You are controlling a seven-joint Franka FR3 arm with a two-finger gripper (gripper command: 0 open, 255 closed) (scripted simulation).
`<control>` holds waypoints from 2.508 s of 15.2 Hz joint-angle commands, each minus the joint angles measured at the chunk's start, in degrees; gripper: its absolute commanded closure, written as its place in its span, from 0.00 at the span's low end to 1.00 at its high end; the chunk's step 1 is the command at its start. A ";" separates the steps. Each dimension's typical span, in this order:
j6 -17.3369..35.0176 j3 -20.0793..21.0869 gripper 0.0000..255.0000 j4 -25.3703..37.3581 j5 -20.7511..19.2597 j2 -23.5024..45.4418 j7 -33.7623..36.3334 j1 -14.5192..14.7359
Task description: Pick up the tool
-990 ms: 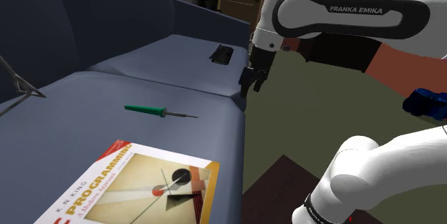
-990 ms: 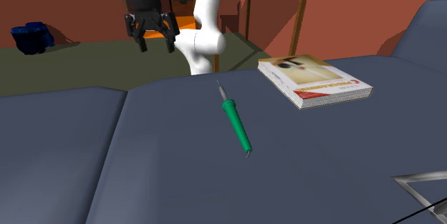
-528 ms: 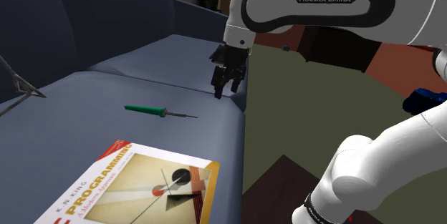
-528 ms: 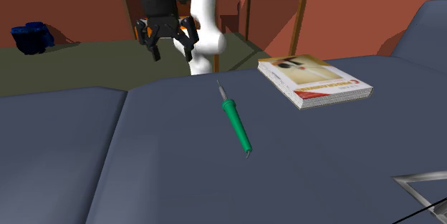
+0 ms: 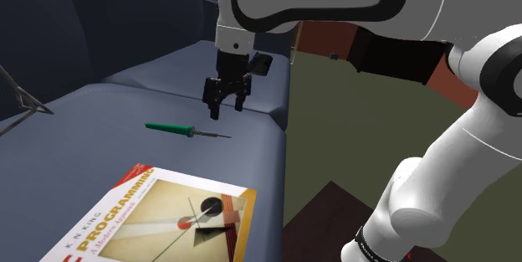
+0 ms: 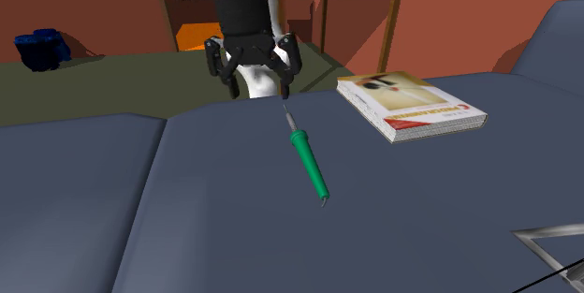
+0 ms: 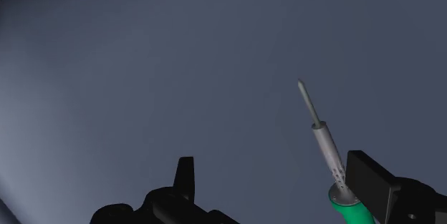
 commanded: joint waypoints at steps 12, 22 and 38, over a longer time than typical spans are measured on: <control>1.53 4.39 0.00 10.61 -2.45 14.06 6.33 3.66; 2.73 4.35 1.00 9.37 -2.41 14.03 6.10 3.60; -7.40 4.48 1.00 20.39 -2.80 14.87 7.52 3.78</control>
